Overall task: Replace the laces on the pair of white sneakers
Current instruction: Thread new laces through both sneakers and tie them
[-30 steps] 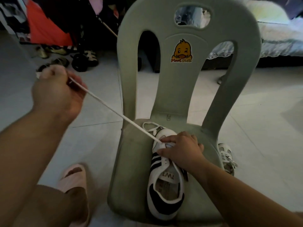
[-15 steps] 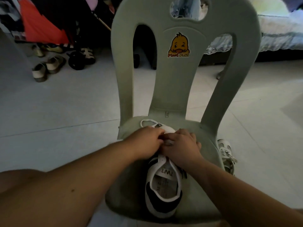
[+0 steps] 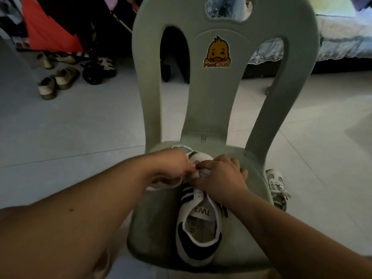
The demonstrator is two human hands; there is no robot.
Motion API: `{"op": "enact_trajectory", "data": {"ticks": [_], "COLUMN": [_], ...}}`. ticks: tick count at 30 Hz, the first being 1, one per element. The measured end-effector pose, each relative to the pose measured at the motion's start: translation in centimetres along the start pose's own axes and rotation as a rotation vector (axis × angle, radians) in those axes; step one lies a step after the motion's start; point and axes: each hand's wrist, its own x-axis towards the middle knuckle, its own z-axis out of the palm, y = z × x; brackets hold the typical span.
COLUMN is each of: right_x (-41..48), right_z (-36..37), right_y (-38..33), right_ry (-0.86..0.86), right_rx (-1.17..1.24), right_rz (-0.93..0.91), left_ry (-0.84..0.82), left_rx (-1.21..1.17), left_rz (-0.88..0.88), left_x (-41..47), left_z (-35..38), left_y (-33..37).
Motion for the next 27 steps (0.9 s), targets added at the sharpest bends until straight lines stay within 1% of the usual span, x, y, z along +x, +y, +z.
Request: {"op": "enact_trajectory", "data": {"ticks": [2,3,4,8,10,11,12,14,15,18,20,22,24,26,27], "right_x": [0.0,0.0,0.0,-0.1,-0.1,-0.1,-0.1,-0.1,-0.2,-0.1,0.2,0.6,0.7,0.5,0.4], "right_z": [-0.2,-0.3,-0.3,-0.3,-0.3,-0.3,-0.3,-0.2,-0.2,-0.1,-0.1,-0.1,-0.4,-0.8,-1.0], "right_y": [0.0,-0.1,-0.1,-0.1,-0.2,-0.2,-0.2,-0.2,-0.2,-0.1,0.2,0.9,1.6,2.0,2.2], "right_ry": [-0.003,-0.01,-0.019,-0.03,-0.023,-0.02,-0.022,-0.027,-0.026,-0.023,-0.035,-0.041,-0.052,-0.075,-0.087], "right_rx": [-0.025,-0.031,-0.033,-0.011,-0.011,-0.01,-0.009,0.0,0.004,0.003,0.025,0.086,0.154,0.145,0.128], "right_rz": [-0.011,-0.013,-0.012,0.0,-0.003,-0.002,0.0,0.004,0.001,-0.007,-0.007,-0.023,-0.057,-0.09,-0.101], "left_ry": [-0.041,-0.042,-0.034,0.033,0.084,0.142,0.22,0.361,0.38,0.266,0.235,0.261,0.273,0.224,0.199], "left_rx": [-0.54,-0.737,-0.88,-1.27,-1.376,-1.358,-1.281,-0.959,-0.758,-0.138,0.142,0.227,0.231,0.226,0.221], "left_rz": [-0.086,-0.103,-0.105,-0.011,0.03,0.019,-0.006,-0.069,-0.094,-0.102,-0.051,-0.018,0.08,0.163,0.175], "left_x": [-1.3,-1.9,-2.6,-5.2,-6.5,-6.9,-7.1,-6.8,-6.5,-5.0,-3.8,-2.4,-1.3,-0.1,0.3], "left_z": [-1.3,-2.0,-2.8,-6.8,-8.7,-9.2,-9.3,-8.5,-7.7,-4.7,-3.0,-1.5,-0.2,1.0,1.4], "left_y": [0.0,-0.3,-0.8,-3.6,-5.3,-6.0,-6.6,-7.3,-7.2,-6.5,-5.7,-4.7,-3.4,-2.3,-1.9]}}
